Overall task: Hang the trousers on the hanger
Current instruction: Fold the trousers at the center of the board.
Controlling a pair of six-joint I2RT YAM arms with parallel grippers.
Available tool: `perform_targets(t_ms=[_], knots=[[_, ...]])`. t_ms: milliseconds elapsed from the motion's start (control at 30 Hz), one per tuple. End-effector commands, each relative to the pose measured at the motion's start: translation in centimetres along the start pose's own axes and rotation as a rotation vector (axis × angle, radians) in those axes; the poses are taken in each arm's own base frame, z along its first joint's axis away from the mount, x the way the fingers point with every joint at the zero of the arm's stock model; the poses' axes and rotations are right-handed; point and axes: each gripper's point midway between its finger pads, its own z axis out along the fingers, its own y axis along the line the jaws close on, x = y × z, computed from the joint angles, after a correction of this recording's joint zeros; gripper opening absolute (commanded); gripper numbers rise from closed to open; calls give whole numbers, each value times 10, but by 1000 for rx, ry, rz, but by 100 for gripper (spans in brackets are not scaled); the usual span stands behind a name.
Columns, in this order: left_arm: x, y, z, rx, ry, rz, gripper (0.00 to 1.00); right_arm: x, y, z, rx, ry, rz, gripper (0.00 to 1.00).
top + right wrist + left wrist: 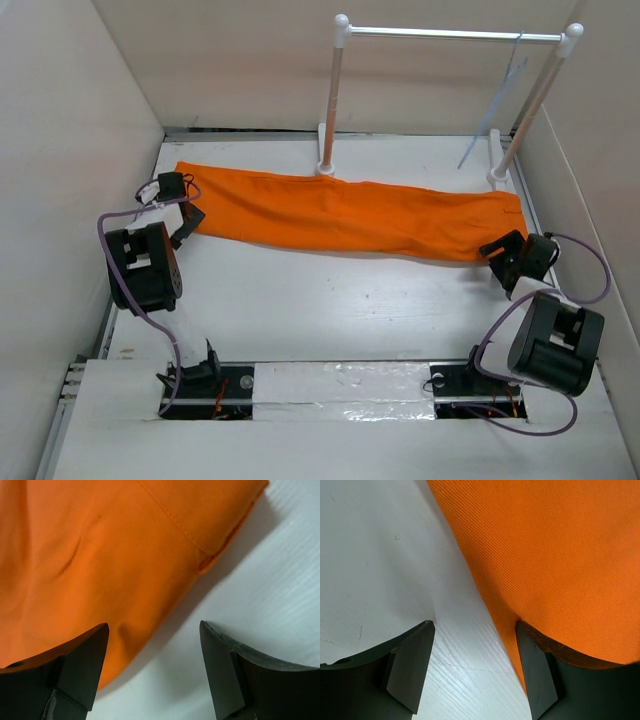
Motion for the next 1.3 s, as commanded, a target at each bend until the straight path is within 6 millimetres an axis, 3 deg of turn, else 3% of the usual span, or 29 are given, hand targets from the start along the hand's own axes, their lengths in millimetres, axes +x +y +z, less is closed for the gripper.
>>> perform_targets(t_ms=[0, 200, 333, 467, 567, 767, 933, 1267], knots=[[-1, -3, 2, 15, 5, -16, 64, -18, 21, 10, -69, -24, 48, 77], [-3, -6, 11, 4, 3, -17, 62, -19, 25, 22, -68, 4, 113, 52], [-3, -16, 15, 50, 5, -41, 56, -17, 27, 24, -65, -12, 97, 29], [7, -16, 25, 48, 29, -45, 16, -17, 29, 26, -68, -15, 91, 14], [2, -20, 24, 60, 18, -37, 0, -16, 30, 26, -69, -17, 76, 2], [-9, -9, 14, 12, -27, -23, 0, -16, 26, 14, -64, -49, 48, 0], [-15, 15, 2, -67, -88, -27, 0, -20, 15, -5, -39, -98, 9, 0], [-20, 64, -52, -160, -186, -51, 0, -13, -43, -48, 30, -131, 23, 0]])
